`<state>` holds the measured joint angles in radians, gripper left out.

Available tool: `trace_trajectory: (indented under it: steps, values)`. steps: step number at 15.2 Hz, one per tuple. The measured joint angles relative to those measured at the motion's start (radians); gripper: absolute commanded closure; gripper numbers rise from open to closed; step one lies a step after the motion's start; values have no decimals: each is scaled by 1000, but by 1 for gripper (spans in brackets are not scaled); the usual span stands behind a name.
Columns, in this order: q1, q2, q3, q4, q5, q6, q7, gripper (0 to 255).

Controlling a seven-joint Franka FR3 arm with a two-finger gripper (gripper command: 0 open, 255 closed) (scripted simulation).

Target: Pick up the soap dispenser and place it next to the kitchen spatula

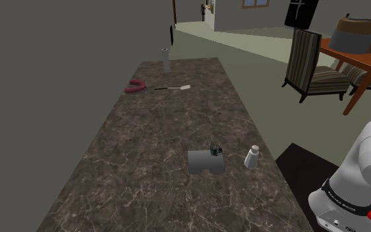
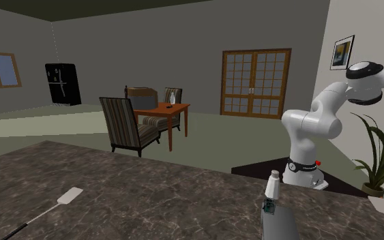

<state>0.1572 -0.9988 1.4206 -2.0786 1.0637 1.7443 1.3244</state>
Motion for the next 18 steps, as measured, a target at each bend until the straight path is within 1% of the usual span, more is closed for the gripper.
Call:
trace_trajectory:
  steps: [5, 6, 12, 13, 16, 18]
  values:
    - [1, -1, 2, -2, 2, 2, -1, 255]
    - [1, -1, 2, -2, 2, 2, -1, 0]
    - [1, -1, 2, -2, 2, 3, -1, 0]
    - [-2, 3, -8, 6, -7, -7, 0, 0]
    - [17, 21, -69, 38, -50, -59, 20, 0]
    - [16, 26, -83, 50, -62, -74, 23, 0]
